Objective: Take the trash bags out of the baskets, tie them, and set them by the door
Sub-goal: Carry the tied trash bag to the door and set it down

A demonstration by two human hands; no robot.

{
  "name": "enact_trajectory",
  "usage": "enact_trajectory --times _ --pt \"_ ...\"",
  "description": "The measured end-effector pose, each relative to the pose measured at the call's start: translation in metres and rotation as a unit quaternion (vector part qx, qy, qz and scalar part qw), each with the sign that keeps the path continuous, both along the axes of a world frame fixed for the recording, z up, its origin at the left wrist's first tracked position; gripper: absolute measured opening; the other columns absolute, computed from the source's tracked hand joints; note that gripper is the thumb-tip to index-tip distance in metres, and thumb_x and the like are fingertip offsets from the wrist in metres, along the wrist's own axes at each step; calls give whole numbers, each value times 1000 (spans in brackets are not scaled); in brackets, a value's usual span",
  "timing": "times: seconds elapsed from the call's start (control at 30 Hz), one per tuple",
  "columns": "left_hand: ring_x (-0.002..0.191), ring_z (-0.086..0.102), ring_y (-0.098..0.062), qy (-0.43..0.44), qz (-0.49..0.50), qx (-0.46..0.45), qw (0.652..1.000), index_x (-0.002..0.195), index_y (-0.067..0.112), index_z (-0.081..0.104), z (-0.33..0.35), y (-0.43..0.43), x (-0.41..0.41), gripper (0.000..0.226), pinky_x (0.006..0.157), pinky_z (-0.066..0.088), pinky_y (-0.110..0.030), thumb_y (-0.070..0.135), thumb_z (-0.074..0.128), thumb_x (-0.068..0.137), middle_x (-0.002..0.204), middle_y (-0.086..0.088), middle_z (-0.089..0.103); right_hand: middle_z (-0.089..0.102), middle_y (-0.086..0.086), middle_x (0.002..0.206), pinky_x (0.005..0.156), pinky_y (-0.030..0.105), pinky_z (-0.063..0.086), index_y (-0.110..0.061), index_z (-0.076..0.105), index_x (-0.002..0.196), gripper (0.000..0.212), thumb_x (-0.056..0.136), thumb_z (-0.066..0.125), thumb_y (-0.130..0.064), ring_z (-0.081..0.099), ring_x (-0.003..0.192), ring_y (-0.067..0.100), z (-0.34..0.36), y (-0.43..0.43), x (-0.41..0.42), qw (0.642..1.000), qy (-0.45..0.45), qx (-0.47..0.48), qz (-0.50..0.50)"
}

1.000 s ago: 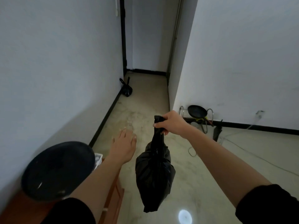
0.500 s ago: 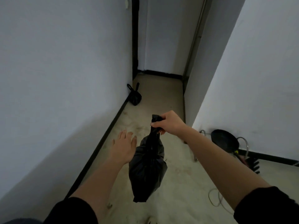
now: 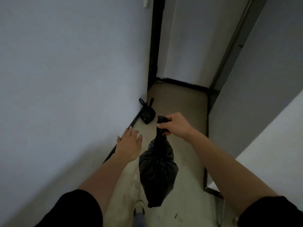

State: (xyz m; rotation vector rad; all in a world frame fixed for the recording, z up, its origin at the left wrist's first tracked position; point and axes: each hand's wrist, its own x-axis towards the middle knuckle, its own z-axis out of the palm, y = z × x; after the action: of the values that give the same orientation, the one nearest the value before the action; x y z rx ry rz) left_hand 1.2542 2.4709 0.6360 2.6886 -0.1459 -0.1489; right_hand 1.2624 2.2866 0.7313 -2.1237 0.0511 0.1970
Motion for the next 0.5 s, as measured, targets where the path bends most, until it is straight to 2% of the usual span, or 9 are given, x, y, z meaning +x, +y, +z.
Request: enact_trajectory --times 0.23,0.3,0.5 --pt "148 3 -21 -2 3 3 1000 147 17 29 -13 -44 228 49 118 5 -48 37 21 103 161 -6 7 65 9 68 61 26 54 6 71 86 18 86 71 -12 61 57 16 -15 -36 224 999 19 -7 25" --pt "148 3 -22 -3 4 5 1000 147 17 28 -9 -57 283 48 118 6 -47 36 22 103 161 -6 7 65 9 68 58 23 54 6 71 85 18 85 71 -12 61 57 16 -13 -45 282 1000 18 0 24" --pt "148 4 -19 -26 19 -5 999 147 19 27 -23 -85 434 48 120 7 -42 35 22 103 161 -4 7 67 16 79 66 30 56 11 69 94 23 86 70 -10 64 70 25 -33 -60 451 998 26 20 51"
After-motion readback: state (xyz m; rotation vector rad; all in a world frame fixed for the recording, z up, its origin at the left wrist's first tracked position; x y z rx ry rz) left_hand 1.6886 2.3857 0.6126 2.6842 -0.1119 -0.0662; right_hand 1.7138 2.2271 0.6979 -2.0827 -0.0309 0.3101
